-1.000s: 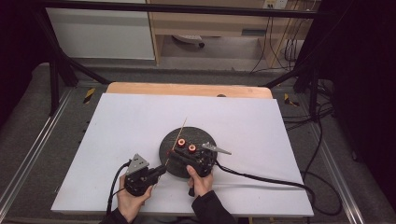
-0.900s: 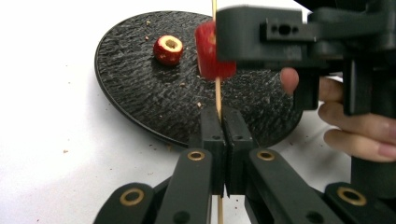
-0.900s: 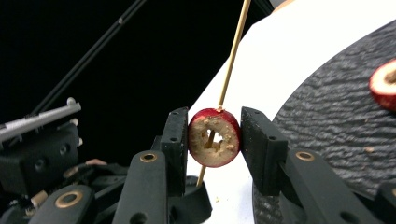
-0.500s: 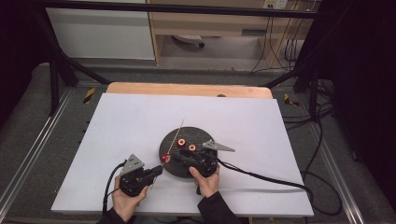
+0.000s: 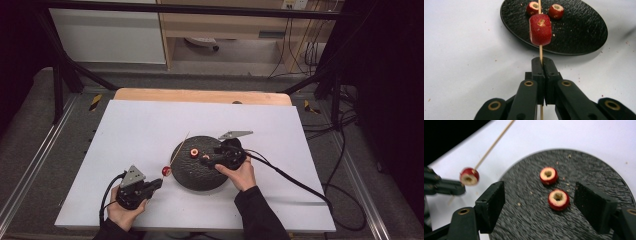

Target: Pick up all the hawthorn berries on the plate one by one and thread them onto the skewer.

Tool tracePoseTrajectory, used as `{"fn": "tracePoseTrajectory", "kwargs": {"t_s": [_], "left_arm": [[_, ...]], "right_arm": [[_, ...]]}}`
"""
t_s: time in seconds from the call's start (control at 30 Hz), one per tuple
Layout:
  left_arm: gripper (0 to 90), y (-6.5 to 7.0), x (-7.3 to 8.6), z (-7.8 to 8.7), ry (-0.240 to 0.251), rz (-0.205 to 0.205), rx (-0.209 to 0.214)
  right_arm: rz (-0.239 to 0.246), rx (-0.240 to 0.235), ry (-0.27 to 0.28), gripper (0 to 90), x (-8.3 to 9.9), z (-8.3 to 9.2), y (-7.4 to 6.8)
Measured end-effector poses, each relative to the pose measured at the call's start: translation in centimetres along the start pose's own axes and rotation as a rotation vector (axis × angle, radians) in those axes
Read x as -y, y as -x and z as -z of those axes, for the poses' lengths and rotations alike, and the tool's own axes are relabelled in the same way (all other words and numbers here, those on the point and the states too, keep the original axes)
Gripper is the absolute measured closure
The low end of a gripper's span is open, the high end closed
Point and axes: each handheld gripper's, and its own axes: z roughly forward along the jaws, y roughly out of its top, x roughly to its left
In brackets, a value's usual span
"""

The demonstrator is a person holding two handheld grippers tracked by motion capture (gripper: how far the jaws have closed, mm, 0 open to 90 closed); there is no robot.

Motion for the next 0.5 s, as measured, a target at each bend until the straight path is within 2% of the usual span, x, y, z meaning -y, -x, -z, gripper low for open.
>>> {"fn": "tracePoseTrajectory", "kwargs": {"t_s": [0.07, 0.2, 0.3, 0.5], "left_arm": [[88.7, 0.0, 0.0, 0.0, -0.004, -0.002, -0.001], [88.6, -0.1, 0.1, -0.1, -0.019, -0.008, -0.001], [88.6, -0.1, 0.1, -0.2, -0.027, -0.011, 0.002], [88.6, -0.2, 0.1, -0.2, -0.031, -0.012, 0.003]], "right_arm": [[0.033, 0.013, -0.072, 28.3, -0.7, -0.5, 0.2], [0.095, 0.077, -0.214, 32.9, -1.8, -1.9, 0.6], [0.121, 0.09, -0.312, 36.2, -2.5, -3.2, 0.9], [0.168, 0.088, -0.4, 43.0, -3.3, -4.7, 1.4]]}}
